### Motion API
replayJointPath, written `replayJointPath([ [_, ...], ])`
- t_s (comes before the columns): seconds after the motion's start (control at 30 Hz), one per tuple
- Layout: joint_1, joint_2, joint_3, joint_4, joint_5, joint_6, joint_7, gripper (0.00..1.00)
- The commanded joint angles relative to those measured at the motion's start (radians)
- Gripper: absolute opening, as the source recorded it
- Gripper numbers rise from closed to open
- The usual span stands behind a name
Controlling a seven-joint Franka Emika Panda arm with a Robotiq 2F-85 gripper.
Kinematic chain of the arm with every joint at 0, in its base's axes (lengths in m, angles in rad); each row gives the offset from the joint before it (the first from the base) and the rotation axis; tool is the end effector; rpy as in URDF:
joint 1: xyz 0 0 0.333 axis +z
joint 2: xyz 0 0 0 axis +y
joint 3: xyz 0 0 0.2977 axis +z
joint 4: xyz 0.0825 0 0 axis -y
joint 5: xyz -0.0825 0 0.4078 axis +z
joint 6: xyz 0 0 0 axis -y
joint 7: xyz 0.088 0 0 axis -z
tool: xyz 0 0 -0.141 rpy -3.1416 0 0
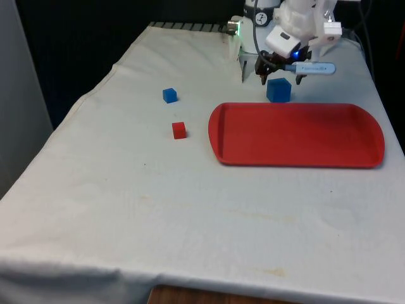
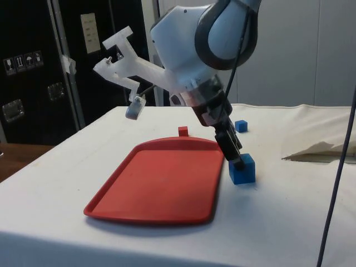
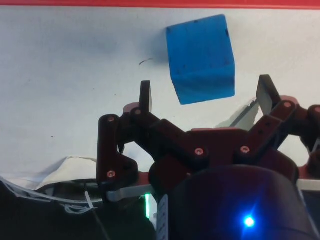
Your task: Pick up the largest block and place it onto the tray.
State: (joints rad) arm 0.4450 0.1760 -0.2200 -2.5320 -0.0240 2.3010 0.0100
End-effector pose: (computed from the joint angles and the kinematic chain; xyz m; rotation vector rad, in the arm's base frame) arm 0.3971 0.0825 0.1138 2.9639 0.3426 -0.5962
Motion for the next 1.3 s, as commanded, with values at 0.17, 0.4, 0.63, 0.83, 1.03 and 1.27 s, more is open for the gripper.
replayJointPath([
  [0.17,0.001,0.024,0.001,-0.002,-0.006,0.029,-0.011,1.00],
  [0.4,0.000,0.035,0.002,0.002,-0.001,0.023,-0.017,1.00],
  [0.63,0.000,0.044,0.003,0.002,-0.001,0.034,-0.020,0.33],
  [0.83,0.000,0.046,0.003,0.002,-0.001,0.035,-0.021,0.00],
  [1.03,0.000,0.041,0.003,0.003,0.000,0.023,-0.020,0.00],
  [1.27,0.003,-0.012,-0.003,0.008,-0.022,-0.022,-0.002,0.00],
])
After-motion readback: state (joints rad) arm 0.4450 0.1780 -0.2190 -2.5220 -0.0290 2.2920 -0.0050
